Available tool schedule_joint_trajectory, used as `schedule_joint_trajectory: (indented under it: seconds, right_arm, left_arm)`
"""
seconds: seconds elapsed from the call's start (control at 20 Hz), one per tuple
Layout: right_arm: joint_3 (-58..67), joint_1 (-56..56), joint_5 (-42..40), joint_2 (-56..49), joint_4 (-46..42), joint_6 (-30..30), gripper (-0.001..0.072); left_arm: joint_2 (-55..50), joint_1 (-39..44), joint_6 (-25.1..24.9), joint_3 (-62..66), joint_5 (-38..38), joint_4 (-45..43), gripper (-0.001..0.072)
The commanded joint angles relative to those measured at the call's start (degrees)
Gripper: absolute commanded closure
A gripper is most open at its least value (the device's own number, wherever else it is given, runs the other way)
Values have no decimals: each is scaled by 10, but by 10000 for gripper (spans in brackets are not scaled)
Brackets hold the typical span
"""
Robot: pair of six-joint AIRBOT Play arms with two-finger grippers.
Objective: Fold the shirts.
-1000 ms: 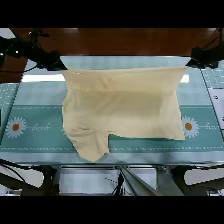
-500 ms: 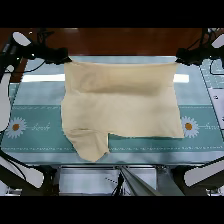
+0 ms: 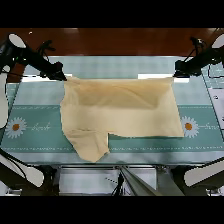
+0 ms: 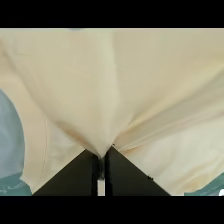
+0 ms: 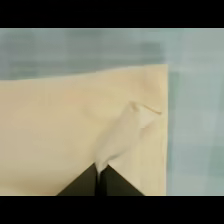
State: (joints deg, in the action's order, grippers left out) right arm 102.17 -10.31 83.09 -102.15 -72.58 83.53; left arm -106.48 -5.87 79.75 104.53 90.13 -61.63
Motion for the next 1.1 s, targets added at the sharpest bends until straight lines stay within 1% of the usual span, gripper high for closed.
schedule_joint_trajectory:
  seconds: [0.0, 0.1, 0.15, 0.2, 0.25, 0.3, 0.4, 0.45, 0.55, 0.65, 0.7, 0.75, 0.8, 0.85, 0.9, 1.0, 1.05]
  right_arm:
    - [0, 3, 82, -8, -27, 3, 684]
    - [0, 3, 93, -18, -26, 6, 684]
    - [0, 3, 90, -21, -26, 9, 683]
    - [0, 3, 83, -23, -25, 9, 631]
    - [0, 3, 78, -22, -25, 5, 493]
    - [0, 2, 82, -19, -26, -7, 398]
    - [0, -4, 116, -8, -39, -26, 382]
    - [0, -9, 141, 2, -61, -36, 324]
    - [0, -33, 170, 28, -86, -22, 309]
    - [-1, -63, 184, 59, -100, -19, 294]
    - [-8, -80, 183, 76, -107, -19, 291]
    - [-26, -97, 174, 94, -106, -19, 291]
    - [-56, -114, 158, 113, -103, -19, 291]
    - [-90, -129, 138, 132, -90, -19, 291]
    - [-129, -144, 110, 153, -59, -25, 290]
    - [-202, -161, 69, 186, -13, -54, 248]
    - [-235, -164, 47, 200, -9, -63, 248]
  left_arm:
    - [-3, -3, 35, 2, 65, -8, 682]
    - [-5, 11, 35, -3, 64, -8, 681]
    - [-5, 19, 35, -7, 64, -8, 647]
    - [-5, 26, 35, -12, 64, -8, 510]
    - [-5, 33, 35, -14, 66, -8, 344]
    - [-5, 35, 35, -14, 69, -10, 297]
    - [3, 31, 35, -14, 92, -12, 297]
    - [12, 26, 35, -14, 105, -22, 297]
    - [41, 12, 35, -20, 127, -55, 297]
    - [95, -9, 34, -70, 119, -65, 297]
    - [134, -23, 31, -127, 102, -66, 295]
    - [177, -34, 19, -200, 85, -63, 195]
    - [226, -47, 4, -289, 61, -63, 118]
    - [275, -61, 2, -375, 27, -62, 115]
    - [324, -75, 2, -458, -9, -48, 115]
    - [419, -108, -30, -610, -68, 20, 115]
    - [452, -119, -54, -663, -75, 44, 115]
